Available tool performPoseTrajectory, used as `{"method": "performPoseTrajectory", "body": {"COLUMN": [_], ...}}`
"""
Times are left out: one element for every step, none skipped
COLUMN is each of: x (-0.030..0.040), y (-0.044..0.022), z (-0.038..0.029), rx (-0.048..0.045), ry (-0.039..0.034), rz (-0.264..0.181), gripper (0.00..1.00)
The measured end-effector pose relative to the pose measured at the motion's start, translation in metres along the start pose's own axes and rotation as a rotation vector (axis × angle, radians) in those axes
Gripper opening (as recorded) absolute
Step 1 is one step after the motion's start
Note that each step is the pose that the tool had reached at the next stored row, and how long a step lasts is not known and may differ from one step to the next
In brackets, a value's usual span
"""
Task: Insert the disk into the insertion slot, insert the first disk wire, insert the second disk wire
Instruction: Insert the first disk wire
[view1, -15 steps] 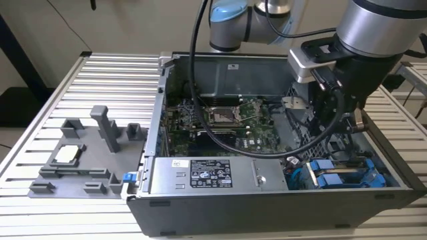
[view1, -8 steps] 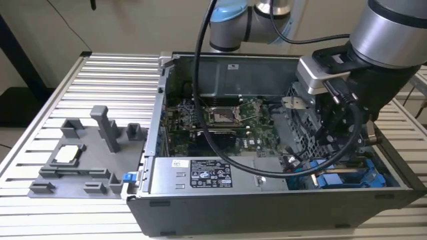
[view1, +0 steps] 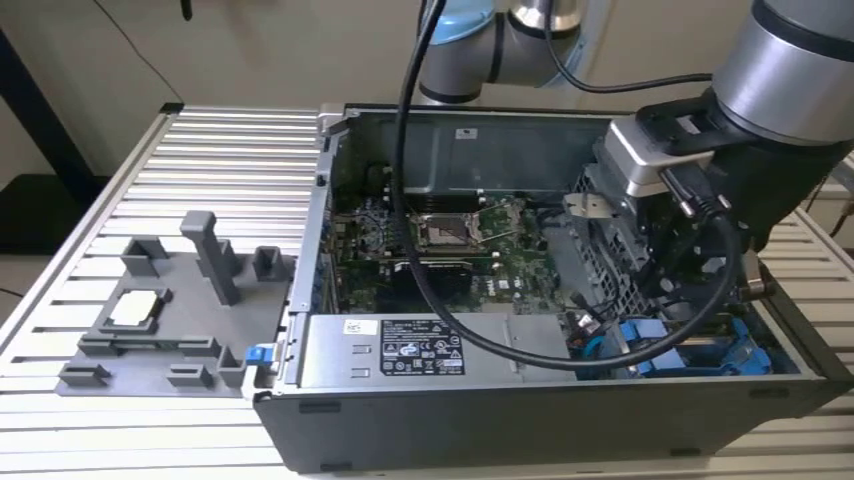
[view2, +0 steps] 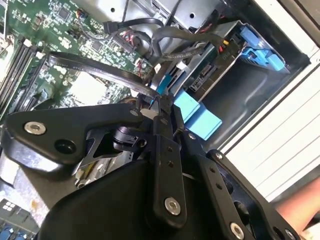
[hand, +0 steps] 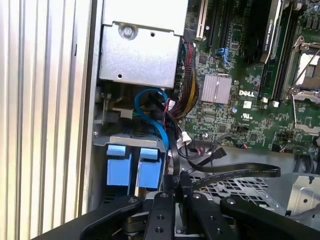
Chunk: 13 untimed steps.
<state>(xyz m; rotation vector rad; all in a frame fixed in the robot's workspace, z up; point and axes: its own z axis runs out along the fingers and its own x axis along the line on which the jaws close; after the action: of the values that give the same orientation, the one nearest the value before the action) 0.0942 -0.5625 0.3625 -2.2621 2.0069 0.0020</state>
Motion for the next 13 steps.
{"method": "performPoseTrajectory", "body": {"x": [0.0003,0.0007,0.0011,0.0015,0.0020,0.0027,0.0034,0.0045,0.0057,0.0067,0.0068,0.0068,0.0068], "y": [-0.0024,-0.0053,-0.0081,-0.0109,-0.0140,-0.0175,-0.0209,-0.0240,-0.0266,-0.0281,-0.0283,-0.0283,-0.0284], "z": [0.0002,0.0004,0.0006,0.0009,0.0013,0.0018,0.0022,0.0027,0.0032,0.0036,0.0037,0.0037,0.0037], "rx": [-0.0134,-0.0284,-0.0425,-0.0558,-0.0680,-0.0776,-0.0852,-0.0902,-0.0934,-0.0949,-0.0949,-0.0950,-0.0950], "ry": [0.0007,0.0006,-0.0001,-0.0010,-0.0022,-0.0034,-0.0042,-0.0047,-0.0052,-0.0053,-0.0054,-0.0054,-0.0054], "rz": [0.001,0.002,0.003,0.005,0.006,0.006,0.007,0.008,0.008,0.008,0.008,0.008,0.008], "gripper": [0.16,0.16,0.16,0.16,0.16,0.16,0.16,0.16,0.16,0.16,0.16,0.16,0.16]}}
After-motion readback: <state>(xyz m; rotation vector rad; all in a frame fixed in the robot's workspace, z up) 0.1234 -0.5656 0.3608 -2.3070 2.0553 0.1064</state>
